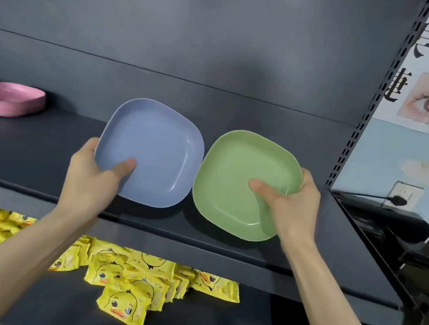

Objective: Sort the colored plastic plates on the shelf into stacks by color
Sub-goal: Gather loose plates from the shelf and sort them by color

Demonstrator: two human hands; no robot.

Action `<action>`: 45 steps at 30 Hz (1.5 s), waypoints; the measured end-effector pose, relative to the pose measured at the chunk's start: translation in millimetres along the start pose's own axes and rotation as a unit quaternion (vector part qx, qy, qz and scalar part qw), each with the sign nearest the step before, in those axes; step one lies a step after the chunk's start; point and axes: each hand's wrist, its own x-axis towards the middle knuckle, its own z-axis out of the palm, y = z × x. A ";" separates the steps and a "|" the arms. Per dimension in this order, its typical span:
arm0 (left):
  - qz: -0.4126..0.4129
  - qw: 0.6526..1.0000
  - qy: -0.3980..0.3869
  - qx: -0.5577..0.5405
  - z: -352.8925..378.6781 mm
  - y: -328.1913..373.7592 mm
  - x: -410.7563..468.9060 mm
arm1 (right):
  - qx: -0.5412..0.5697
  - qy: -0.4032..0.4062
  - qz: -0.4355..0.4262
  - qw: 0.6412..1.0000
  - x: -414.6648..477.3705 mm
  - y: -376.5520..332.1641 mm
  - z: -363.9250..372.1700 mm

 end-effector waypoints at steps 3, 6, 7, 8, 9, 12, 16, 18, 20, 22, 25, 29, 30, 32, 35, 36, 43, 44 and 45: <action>0.004 1.000 0.009 -0.026 -43.5 -3.8 4.6 | 0.017 -0.037 -0.014 0.999 -18.9 -17.2 47.4; 0.013 0.999 0.023 -0.033 -95.8 -6.1 14.9 | 0.029 -0.062 -0.017 0.998 -42.4 -31.0 100.4; 0.015 0.999 0.027 -0.028 -115.4 -8.4 19.2 | 0.033 -0.068 -0.018 0.997 -51.4 -34.6 119.4; 0.017 0.999 0.030 -0.017 -136.1 -11.9 24.0 | 0.036 -0.075 -0.019 0.996 -61.2 -38.7 138.9; 0.017 0.999 0.031 -0.003 -158.0 -15.7 29.4 | 0.038 -0.079 -0.019 0.996 -71.0 -42.9 159.6; 0.014 0.998 0.036 0.043 -224.8 -28.3 46.9 | 0.041 -0.088 -0.023 0.995 -100.6 -56.2 222.4; 0.021 0.993 0.064 0.093 -296.1 -44.3 67.3 | 0.044 -0.105 -0.038 0.993 -132.7 -69.1 295.3; 0.024 0.990 0.069 0.117 -326.1 -50.2 78.7 | 0.049 -0.112 -0.038 0.992 -143.7 -75.5 327.7; 0.034 0.987 0.065 0.141 -353.2 -53.7 92.1 | 0.051 -0.120 -0.039 0.991 -150.9 -82.2 358.6; 0.041 0.985 0.063 0.157 -376.4 -56.0 108.8 | 0.056 -0.130 -0.045 0.989 -154.1 -89.9 388.5; 0.049 0.982 0.057 0.171 -403.7 -65.3 139.6 | 0.054 -0.145 -0.061 0.986 -150.9 -97.7 429.2; 0.072 0.977 0.016 0.201 -429.6 -79.1 187.9 | 0.049 -0.152 -0.066 0.985 -136.7 -102.2 478.5; 0.077 0.974 0.007 0.213 -433.8 -82.1 201.2 | 0.050 -0.150 -0.067 0.985 -131.5 -101.9 490.4; 0.089 0.968 -0.003 0.234 -440.7 -89.4 228.2 | 0.049 -0.144 -0.071 0.986 -120.5 -99.4 514.5; 0.097 0.966 -0.027 0.239 -448.1 -99.0 269.4 | 0.047 -0.138 -0.065 0.987 -101.1 -97.3 549.5; 0.094 0.965 -0.035 0.242 -450.6 -102.7 282.3 | 0.047 -0.135 -0.061 0.988 -95.7 -96.8 559.6; 0.040 0.966 -0.092 0.240 -464.3 -131.9 358.8 | 0.015 -0.116 -0.048 0.992 -69.9 -94.5 611.6; 0.032 0.964 -0.105 0.242 -465.1 -136.8 367.3 | 0.008 -0.115 -0.047 0.992 -68.2 -94.5 616.9; 0.024 0.962 -0.119 0.243 -465.4 -141.4 375.2 | 0.001 -0.112 -0.045 0.993 -66.8 -94.6 622.1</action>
